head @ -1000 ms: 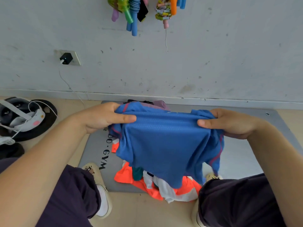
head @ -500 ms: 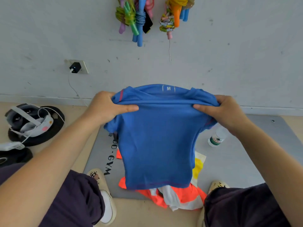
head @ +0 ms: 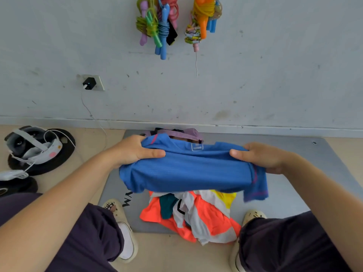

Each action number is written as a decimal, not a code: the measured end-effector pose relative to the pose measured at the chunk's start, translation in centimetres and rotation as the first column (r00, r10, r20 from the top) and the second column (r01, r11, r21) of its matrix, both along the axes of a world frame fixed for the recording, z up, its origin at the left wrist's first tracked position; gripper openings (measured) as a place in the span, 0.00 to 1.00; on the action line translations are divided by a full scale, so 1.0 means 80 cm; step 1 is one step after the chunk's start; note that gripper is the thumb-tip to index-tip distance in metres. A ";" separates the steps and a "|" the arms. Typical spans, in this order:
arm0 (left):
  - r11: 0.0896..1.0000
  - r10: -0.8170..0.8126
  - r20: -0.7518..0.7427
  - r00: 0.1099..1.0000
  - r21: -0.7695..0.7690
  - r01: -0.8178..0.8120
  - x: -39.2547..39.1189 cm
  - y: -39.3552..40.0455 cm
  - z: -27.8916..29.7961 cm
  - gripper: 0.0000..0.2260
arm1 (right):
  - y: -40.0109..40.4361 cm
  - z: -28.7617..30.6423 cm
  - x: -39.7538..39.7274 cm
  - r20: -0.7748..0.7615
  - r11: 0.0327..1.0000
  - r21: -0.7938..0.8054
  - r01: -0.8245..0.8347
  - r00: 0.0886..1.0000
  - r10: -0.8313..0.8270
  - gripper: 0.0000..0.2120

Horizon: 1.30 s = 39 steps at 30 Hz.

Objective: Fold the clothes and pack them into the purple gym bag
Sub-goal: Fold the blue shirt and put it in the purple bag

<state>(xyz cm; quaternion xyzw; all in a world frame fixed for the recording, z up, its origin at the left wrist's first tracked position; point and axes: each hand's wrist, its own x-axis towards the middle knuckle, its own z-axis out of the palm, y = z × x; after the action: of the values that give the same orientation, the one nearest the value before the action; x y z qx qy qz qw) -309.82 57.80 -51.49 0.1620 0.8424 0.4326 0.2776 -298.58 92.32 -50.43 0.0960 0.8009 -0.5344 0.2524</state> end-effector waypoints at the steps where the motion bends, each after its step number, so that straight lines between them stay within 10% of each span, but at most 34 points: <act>1: 0.999 -0.035 -0.006 0.999 -0.003 0.035 0.002 0.000 0.009 0.23 | 0.004 0.002 0.002 0.040 0.999 -0.046 -0.011 0.999 0.013 0.22; 9: 0.992 -0.089 -0.126 0.988 -0.095 0.078 -0.058 0.016 0.047 0.26 | 0.034 0.019 -0.053 0.015 0.998 0.059 0.002 1.000 -0.003 0.32; 21: 0.890 -0.034 0.113 0.993 -0.449 0.081 -0.110 0.041 -0.352 0.23 | 0.028 -0.315 -0.133 0.309 0.905 0.384 -0.182 0.949 0.059 0.15; 27: 0.901 0.226 -0.110 0.968 -0.356 -0.250 -0.129 0.056 -0.415 0.24 | 0.026 -0.390 -0.164 -0.031 0.786 0.607 0.119 0.992 -0.126 0.09; 32: 0.831 0.491 -0.281 0.825 -0.134 -0.540 -0.100 0.046 -0.443 0.25 | 0.017 -0.414 -0.123 -0.455 0.589 0.564 0.578 0.813 -0.363 0.15; 39: 0.708 0.667 0.122 0.735 -0.414 -0.573 -0.024 0.030 -0.501 0.22 | 0.006 -0.471 -0.042 0.066 0.665 0.468 0.582 0.728 -0.683 0.16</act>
<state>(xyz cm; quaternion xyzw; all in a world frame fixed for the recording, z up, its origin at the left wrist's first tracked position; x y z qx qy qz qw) -311.72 60.24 -91.60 -0.2438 0.8650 0.3620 0.2475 -301.91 92.84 -88.08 0.4839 0.7749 -0.3898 0.1161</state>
